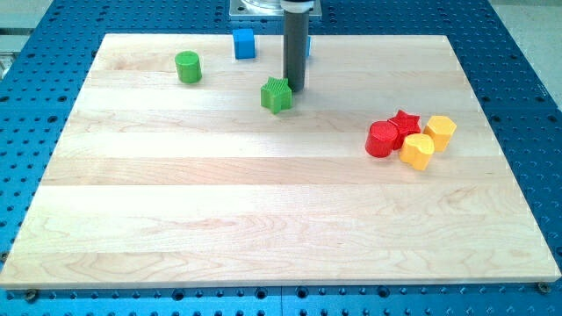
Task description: Slide green star towards left
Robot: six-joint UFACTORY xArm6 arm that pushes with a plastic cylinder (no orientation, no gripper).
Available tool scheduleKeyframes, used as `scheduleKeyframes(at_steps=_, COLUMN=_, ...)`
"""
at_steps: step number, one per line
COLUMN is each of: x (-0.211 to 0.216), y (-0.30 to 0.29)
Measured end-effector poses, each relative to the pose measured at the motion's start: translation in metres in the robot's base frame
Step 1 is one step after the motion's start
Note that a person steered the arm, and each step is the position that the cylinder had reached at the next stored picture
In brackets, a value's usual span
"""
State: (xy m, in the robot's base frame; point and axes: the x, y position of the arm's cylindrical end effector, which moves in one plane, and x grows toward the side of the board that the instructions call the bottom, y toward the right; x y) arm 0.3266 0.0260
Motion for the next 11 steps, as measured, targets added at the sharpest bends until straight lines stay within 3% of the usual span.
scheduleKeyframes(at_steps=1, x=0.035, y=-0.039)
scheduleKeyframes(at_steps=2, x=0.037, y=0.002)
scheduleKeyframes(at_steps=3, x=0.062, y=-0.059)
scheduleKeyframes(at_steps=6, x=0.056, y=-0.154)
scheduleKeyframes(at_steps=7, x=0.081, y=-0.116)
scheduleKeyframes(at_steps=9, x=0.131, y=-0.208)
scheduleKeyframes(at_steps=10, x=0.083, y=-0.157)
scheduleKeyframes(at_steps=11, x=0.083, y=-0.14)
